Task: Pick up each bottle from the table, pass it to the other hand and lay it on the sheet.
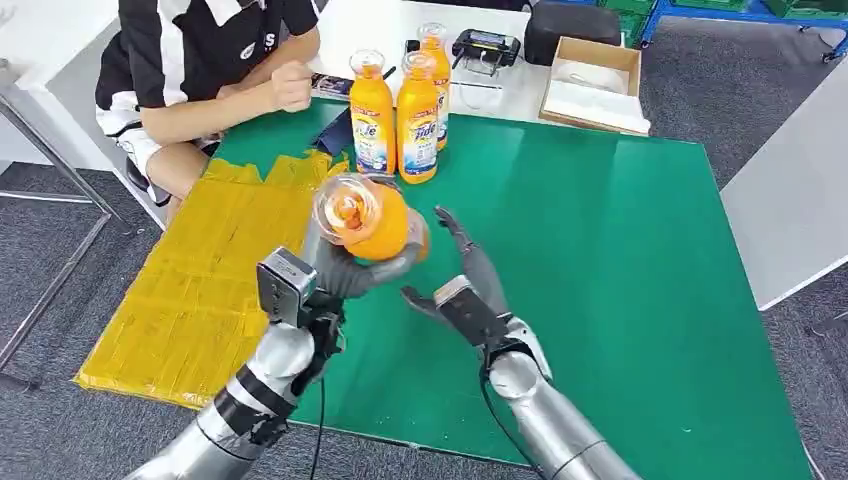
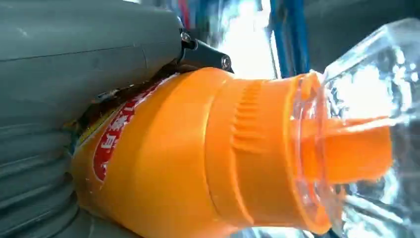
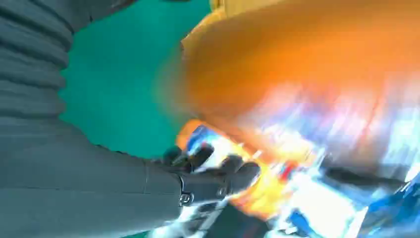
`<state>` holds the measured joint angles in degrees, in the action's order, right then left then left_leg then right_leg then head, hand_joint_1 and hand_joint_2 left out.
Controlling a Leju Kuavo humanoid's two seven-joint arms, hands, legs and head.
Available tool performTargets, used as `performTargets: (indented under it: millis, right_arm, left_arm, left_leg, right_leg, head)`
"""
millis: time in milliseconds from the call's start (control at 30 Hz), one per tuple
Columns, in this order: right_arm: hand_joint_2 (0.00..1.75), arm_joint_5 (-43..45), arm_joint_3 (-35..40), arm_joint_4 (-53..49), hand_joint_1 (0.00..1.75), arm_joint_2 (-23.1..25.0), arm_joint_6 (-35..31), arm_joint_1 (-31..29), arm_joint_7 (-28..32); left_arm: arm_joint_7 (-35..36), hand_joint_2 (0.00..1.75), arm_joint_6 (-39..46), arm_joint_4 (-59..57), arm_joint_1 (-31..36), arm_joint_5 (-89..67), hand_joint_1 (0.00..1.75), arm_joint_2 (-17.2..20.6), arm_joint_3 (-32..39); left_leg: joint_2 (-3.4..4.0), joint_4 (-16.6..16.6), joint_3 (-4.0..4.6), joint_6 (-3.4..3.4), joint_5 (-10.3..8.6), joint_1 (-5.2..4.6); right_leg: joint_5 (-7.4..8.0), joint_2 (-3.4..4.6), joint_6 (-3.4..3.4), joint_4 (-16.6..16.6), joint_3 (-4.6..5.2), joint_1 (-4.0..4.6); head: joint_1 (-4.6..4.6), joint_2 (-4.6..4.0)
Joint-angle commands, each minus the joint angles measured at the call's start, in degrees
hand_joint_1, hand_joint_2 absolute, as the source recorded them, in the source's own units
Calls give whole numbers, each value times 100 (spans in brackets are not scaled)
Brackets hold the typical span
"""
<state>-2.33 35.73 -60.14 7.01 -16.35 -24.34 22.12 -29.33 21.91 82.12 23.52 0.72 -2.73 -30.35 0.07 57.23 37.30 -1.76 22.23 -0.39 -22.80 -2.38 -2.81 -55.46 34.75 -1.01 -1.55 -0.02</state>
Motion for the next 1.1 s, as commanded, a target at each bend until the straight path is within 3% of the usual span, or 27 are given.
performTargets:
  millis: [33,133,167,233,267,400,433,733,867,1000,1033,1067,1100]
  right_arm:
    - [0,247,-1405,-2539,0,-601,509,906,-527]
    - [0,239,-1406,-2537,0,-571,519,934,-536]
    - [0,179,-1445,-2698,0,-591,515,991,-462]
    - [0,108,-1547,-3148,0,-683,526,1161,-477]
    - [0,-206,-1621,-3489,0,-772,397,1278,-427]
    - [0,-679,-1959,-4442,0,-805,318,1628,-430]
    - [175,-738,-1996,-4571,0,-813,320,1691,-434]
    - [175,-758,-1990,-4553,0,-785,320,1712,-434]
    - [175,-1163,-2105,-4764,0,-861,309,1870,-567]
    - [175,-1252,-2339,-4759,0,-868,398,2007,-798]
    - [175,-1255,-2368,-4760,0,-870,405,2035,-808]
    - [175,-1288,-2440,-4764,0,-873,403,2105,-850]
    - [175,-1298,-2479,-4751,0,-870,399,2143,-873]
  left_arm:
    - [684,175,-154,-1943,1152,-2034,175,711,1034]
    - [635,175,-166,-1983,1153,-2069,175,637,1055]
    - [1269,175,274,-2261,1332,-3359,175,833,661]
    - [1698,175,302,-2930,1711,-4569,175,960,280]
    - [2358,175,210,-3707,2137,-5777,175,1022,-209]
    - [2946,175,-155,-5623,2903,-7088,175,529,-656]
    - [2981,175,-252,-5770,2921,-7073,175,448,-612]
    - [2995,175,-225,-5796,2911,-7094,175,429,-607]
    - [3583,175,-887,-6239,2890,-7285,175,326,-550]
    - [3626,175,-908,-6353,2680,-6969,175,385,-79]
    - [3553,175,-903,-6344,2642,-6873,14,394,24]
    - [3382,175,-807,-6287,2551,-6682,0,422,239]
    - [3263,175,-752,-6250,2504,-6579,0,434,348]
  left_leg:
    - [-14,3,-28,15,7,3]
    - [-10,-1,-21,9,3,3]
    - [-2,0,-15,7,2,3]
    - [-15,1,-20,9,4,3]
    - [-18,1,-16,8,1,4]
    - [-56,8,-26,11,3,2]
    - [-45,7,-23,10,2,-1]
    - [8,6,-26,10,11,1]
    - [7,11,-36,14,17,3]
    - [18,2,-37,11,14,2]
    - [18,-1,-23,8,7,0]
    - [17,4,-44,14,19,3]
    - [16,1,-37,12,14,1]
  right_leg:
    - [-15,2,15,-6,-30,0]
    - [-10,1,10,0,-21,0]
    - [-5,6,8,-1,-13,1]
    - [-11,-4,9,-4,-22,0]
    - [-10,-11,8,-5,-18,1]
    - [-23,-40,12,-11,-34,-3]
    - [-19,-30,10,-10,-27,-5]
    - [-9,14,8,-4,-21,0]
    - [-16,19,12,-8,-33,1]
    - [-9,28,9,1,-31,-1]
    - [-2,23,6,2,-18,-1]
    - [-14,30,12,0,-40,0]
    - [-10,27,10,1,-33,-1]
  head:
    - [0,0]
    - [2,0]
    - [0,0]
    - [2,0]
    - [2,0]
    - [2,0]
    - [0,0]
    - [0,0]
    - [2,0]
    - [0,0]
    - [2,0]
    - [0,0]
    - [2,0]
